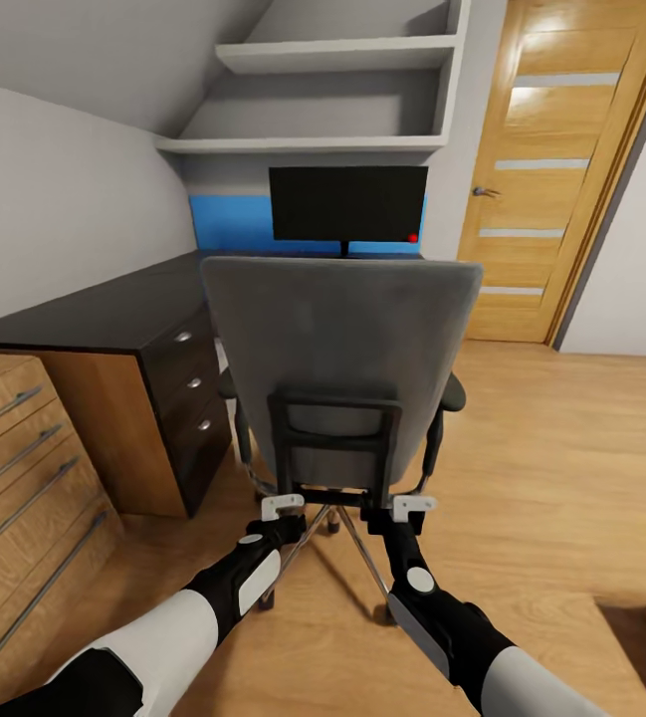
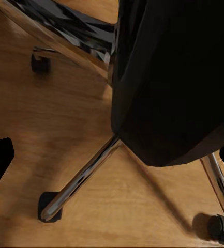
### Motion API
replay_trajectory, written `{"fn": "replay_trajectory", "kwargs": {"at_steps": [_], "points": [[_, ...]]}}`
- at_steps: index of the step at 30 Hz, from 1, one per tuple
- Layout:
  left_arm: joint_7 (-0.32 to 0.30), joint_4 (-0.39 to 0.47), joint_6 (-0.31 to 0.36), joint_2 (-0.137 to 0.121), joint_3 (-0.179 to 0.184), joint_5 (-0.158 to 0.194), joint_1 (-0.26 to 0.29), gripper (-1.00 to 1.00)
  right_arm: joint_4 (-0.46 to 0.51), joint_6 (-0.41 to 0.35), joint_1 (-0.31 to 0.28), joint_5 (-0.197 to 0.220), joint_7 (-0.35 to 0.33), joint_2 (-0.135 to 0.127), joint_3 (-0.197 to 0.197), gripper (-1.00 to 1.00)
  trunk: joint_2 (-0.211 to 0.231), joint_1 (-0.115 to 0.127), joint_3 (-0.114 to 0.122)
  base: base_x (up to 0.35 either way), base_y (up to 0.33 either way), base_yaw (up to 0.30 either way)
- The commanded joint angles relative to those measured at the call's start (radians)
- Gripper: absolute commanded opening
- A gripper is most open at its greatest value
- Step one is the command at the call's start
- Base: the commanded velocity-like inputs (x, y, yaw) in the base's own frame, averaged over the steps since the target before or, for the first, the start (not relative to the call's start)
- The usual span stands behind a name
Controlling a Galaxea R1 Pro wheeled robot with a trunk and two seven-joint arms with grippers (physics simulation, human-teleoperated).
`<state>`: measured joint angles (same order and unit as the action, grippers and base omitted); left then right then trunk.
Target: In the bedroom, organize the workspace by keeping the computer under the desk, ensuring the monitor is on the desk, placing the keyboard on the desk next to the monitor, placing the mouse on the desk next to the keyboard, moving the folder from the swivel chair onto the desk next to the mouse, stacking the notebook on top of the folder with the pen on top of the notebook, and positioning the swivel chair next to the desk.
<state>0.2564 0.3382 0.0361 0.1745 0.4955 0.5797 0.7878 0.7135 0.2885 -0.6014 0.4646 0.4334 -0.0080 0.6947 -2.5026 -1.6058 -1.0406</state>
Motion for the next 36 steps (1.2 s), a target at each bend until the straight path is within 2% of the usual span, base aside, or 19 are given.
{"fn": "replay_trajectory", "kwargs": {"at_steps": [1, 30, 36], "points": [[0.007, 0.001, 0.003, 0.0, 0.005, 0.002, 0.001, 1.0, 0.0, 0.008, -0.001, 0.011, 0.005, -0.001, 0.006, 1.0, 0.0, 0.0, -0.001, 0.161, -0.118, 0.017], [0.007, -0.008, 0.002, 0.0, 0.005, 0.001, 0.001, 1.0, 0.001, 0.008, -0.001, 0.009, 0.006, -0.003, 0.006, 1.0, 0.0, 0.0, -0.001, 0.153, -0.114, 0.001], [0.007, -0.008, 0.001, 0.0, 0.005, 0.002, 0.001, 1.0, 0.001, 0.008, -0.001, -0.015, 0.007, -0.002, 0.006, 1.0, 0.0, 0.0, -0.001, 0.245, -0.017, 0.0]]}}
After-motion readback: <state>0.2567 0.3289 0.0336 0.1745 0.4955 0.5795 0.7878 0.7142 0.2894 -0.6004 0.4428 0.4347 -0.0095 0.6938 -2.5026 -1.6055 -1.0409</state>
